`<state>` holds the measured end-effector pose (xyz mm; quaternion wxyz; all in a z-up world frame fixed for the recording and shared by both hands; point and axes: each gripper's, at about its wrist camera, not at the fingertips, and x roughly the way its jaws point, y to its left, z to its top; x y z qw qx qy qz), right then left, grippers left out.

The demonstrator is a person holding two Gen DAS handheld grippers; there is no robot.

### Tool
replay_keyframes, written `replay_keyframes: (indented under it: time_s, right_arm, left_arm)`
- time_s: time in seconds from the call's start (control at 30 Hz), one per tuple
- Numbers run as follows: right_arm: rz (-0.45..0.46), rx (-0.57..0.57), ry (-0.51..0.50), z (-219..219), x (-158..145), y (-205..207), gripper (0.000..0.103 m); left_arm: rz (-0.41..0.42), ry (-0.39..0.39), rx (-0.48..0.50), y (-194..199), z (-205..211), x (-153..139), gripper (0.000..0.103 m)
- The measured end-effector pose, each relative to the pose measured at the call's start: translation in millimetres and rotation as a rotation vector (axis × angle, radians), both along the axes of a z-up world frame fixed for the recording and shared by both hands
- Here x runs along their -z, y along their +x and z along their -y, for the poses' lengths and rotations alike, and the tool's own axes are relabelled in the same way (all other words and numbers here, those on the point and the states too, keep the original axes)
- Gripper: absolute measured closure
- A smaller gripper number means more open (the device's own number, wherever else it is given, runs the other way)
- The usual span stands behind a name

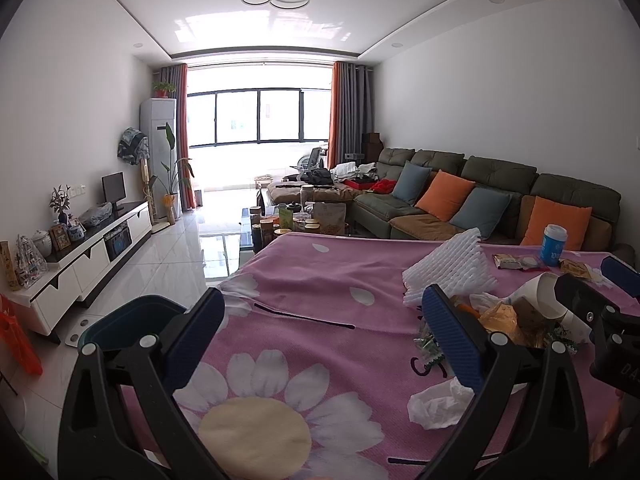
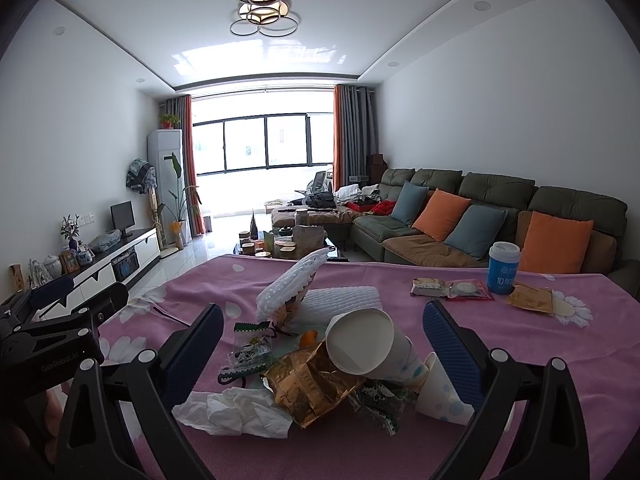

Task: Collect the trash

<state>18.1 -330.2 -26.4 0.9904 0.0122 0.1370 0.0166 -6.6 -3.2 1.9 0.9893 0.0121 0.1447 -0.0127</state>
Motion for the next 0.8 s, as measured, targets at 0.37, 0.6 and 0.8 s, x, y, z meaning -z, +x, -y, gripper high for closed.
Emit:
replay_keyframes:
  time_s: [0.37, 0.6, 0.8]
  right_arm:
    - [-0.067, 0.027, 0.027, 13.1, 7.9, 12.7, 0.007]
    - [-0.149, 0.015, 0.044, 23.2, 12.5, 33.5, 0.007]
    - [-0.206, -0.032, 0.036, 21.9, 15.3, 47.6, 0.019]
  left_arm:
    - [-0.062, -0.013, 0.092, 8.3, 8.9, 12.3, 0.006]
    - [-0.156, -0.026, 0.273, 16.1, 23.5, 28.1, 0.006]
    - [-0.259, -0.017, 0.439, 17.6, 43.0, 45.8, 0.014]
